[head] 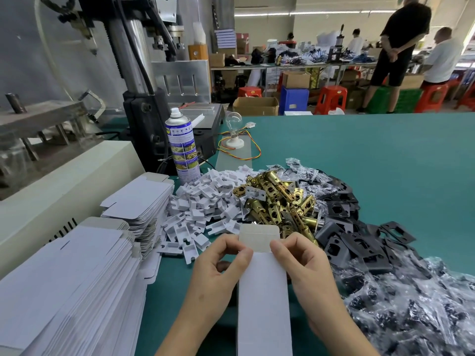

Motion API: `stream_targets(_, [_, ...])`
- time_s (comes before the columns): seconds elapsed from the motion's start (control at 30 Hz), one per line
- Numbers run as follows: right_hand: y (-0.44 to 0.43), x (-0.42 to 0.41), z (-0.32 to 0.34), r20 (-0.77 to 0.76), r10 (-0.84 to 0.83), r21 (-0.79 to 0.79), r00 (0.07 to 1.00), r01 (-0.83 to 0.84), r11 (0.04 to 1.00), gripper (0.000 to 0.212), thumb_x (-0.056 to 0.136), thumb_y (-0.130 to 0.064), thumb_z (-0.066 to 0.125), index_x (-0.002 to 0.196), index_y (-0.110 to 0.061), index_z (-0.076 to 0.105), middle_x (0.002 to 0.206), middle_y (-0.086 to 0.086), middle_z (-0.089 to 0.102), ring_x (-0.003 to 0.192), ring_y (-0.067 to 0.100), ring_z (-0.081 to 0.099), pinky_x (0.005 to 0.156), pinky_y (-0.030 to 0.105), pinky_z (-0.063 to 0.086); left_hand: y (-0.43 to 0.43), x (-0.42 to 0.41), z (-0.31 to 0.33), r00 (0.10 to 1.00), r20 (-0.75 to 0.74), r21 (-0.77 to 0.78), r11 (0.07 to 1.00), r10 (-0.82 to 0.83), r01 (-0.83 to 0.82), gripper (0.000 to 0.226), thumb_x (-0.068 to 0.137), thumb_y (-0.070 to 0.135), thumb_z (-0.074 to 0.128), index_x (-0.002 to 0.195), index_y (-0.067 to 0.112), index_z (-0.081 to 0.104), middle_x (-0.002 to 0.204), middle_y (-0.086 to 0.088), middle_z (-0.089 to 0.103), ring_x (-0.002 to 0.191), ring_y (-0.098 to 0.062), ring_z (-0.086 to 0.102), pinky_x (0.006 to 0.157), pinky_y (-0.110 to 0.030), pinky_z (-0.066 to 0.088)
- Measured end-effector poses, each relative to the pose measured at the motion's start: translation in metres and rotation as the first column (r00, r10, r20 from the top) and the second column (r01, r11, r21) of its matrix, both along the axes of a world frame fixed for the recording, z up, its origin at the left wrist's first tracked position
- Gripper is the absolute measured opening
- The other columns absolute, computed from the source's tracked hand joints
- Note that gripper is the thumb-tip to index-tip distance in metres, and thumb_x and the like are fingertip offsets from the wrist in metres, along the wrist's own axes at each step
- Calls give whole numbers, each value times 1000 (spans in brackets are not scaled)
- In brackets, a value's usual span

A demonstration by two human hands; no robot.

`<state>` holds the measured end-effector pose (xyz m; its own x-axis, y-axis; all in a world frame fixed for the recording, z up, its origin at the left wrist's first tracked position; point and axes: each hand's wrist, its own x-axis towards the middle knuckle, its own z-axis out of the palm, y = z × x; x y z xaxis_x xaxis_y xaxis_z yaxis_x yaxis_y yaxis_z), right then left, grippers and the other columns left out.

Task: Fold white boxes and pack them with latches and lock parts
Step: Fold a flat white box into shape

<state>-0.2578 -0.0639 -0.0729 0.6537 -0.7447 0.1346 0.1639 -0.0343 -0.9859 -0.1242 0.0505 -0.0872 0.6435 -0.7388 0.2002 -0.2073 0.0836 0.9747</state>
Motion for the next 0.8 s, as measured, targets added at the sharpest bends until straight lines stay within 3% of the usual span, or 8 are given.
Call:
stream_targets(0.07, [0, 0, 0, 3, 4, -1, 1000, -4, 1000, 36, 83, -43, 72, 74, -11, 60, 74, 2, 60, 68, 11, 54, 59, 22, 46, 0, 0, -1, 1000, 25, 10, 1000, -3, 3, 28, 84, 56, 70, 89, 29, 71, 129, 17, 69, 105, -16, 70, 88, -38, 58])
stream_targets(0.13, [0, 0, 0, -4, 10, -3, 1000, -10, 1000, 34, 84, -42, 72, 74, -12, 60, 74, 0, 60, 68, 10, 54, 60, 23, 45, 1, 0, -1, 999, 48, 9, 1000, 12, -13, 27, 82, 57, 71, 91, 32, 71, 138, 19, 65, 107, -16, 71, 89, -36, 58])
stream_targets(0.23, [0, 1, -1, -5, 8, 17, 1000, -8, 1000, 19, 84, -36, 74, 89, -20, 64, 83, -3, 72, 74, 15, 64, 65, 28, 52, 1, 1, 1, 999, 9, -40, 999, 33, -32, 27, 79, 51, 76, 101, 38, 68, 127, 15, 70, 111, -15, 70, 89, -27, 57])
stream_targets(0.37, [1, 3, -2, 34, 26, 128, 999, -30, 991, 44, 84, -29, 75, 123, -29, 54, 100, 10, 79, 89, 25, 76, 73, 31, 62, 0, 0, 3, 999, -45, -95, 995, 5, -9, 45, 84, 31, 80, 121, 48, 62, 120, 8, 73, 118, -15, 69, 93, -31, 58])
stream_targets(0.5, [3, 3, 1, 27, -11, 89, 1000, 8, 996, 19, 81, -37, 75, 100, -37, 73, 96, 4, 79, 84, 18, 76, 66, 24, 59, 2, 1, 4, 994, -86, -67, 996, -67, 61, 46, 85, 30, 78, 127, 47, 67, 124, 9, 73, 120, -10, 68, 94, -27, 58])
stream_targets(0.63, [1, 3, 0, 45, -26, 88, 999, 22, 996, 15, 79, -35, 76, 94, -36, 74, 96, 4, 79, 81, 15, 75, 65, 21, 57, 1, -1, 3, 994, -107, -80, 996, -34, 25, 46, 83, 27, 81, 122, 42, 62, 115, 2, 75, 112, -14, 71, 88, -25, 58])
stream_targets(0.7, [0, 3, -1, 62, -38, 108, 997, 31, 994, 20, 78, -36, 77, 96, -37, 70, 96, 6, 79, 81, 18, 76, 64, 25, 59, 1, -2, 5, 1000, -18, -35, 999, 13, -13, 28, 81, 43, 80, 106, 41, 68, 107, 6, 74, 105, -12, 71, 84, -21, 56])
stream_targets(0.8, [-1, 2, -1, 71, -73, 102, 995, 66, 993, 26, 76, -39, 79, 94, -27, 64, 88, 11, 76, 73, 24, 69, 63, 36, 55, 1, -4, 4, 999, 48, 22, 1000, 12, -13, 27, 79, 59, 71, 95, 38, 75, 95, 11, 75, 92, -7, 71, 77, -17, 53])
